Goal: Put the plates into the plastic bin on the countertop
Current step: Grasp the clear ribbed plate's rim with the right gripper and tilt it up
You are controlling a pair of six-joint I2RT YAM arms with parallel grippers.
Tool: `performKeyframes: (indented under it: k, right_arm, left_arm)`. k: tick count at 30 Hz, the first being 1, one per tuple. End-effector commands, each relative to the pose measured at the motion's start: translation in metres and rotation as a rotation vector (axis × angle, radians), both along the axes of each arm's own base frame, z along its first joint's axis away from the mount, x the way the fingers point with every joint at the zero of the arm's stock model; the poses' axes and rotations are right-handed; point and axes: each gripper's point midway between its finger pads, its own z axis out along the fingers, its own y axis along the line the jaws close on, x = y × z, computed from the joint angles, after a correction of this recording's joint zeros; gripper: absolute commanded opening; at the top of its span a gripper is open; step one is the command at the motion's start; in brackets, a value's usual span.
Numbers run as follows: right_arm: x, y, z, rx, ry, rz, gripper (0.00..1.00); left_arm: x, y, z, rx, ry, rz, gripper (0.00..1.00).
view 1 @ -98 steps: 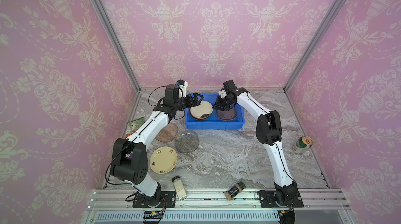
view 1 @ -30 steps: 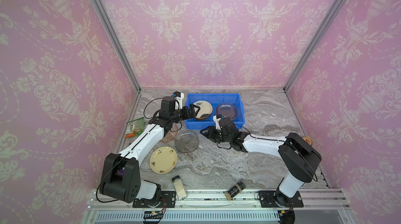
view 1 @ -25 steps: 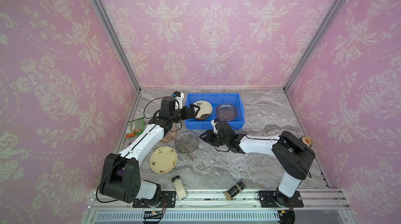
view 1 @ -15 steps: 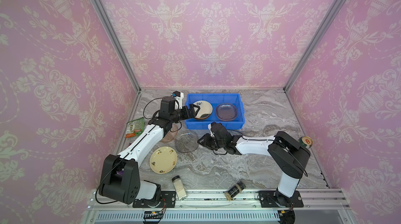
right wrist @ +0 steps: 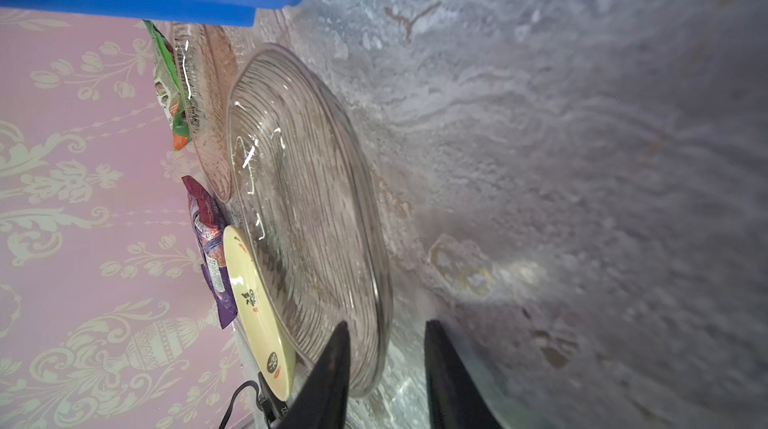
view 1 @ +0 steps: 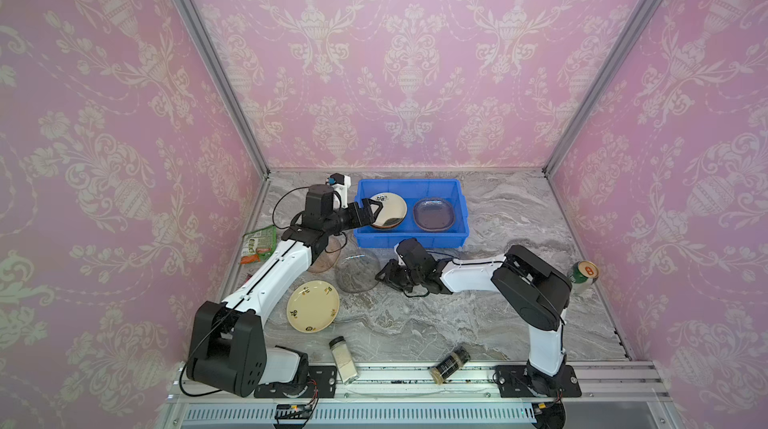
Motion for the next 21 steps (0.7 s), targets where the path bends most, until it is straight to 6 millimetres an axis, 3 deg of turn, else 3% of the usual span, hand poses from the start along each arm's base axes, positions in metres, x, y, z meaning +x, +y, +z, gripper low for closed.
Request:
performKeyframes:
  k: [1,16,21]
  right_arm:
    - [0.001,0.007,-0.001,0.008,0.028,0.003,0.31]
    - [0.005,0.005,-0.013,-0.024,0.057,-0.001,0.19]
    - [0.007,0.001,-0.008,-0.031,0.037,-0.009,0.14]
  left_arm:
    - [-0.004,0.005,-0.001,0.025,-0.021,0.004,0.98]
    - [-0.002,0.004,-0.006,0.024,-0.011,0.005,0.98]
    - [-0.001,0.003,-0.009,0.021,-0.004,0.004,0.98]
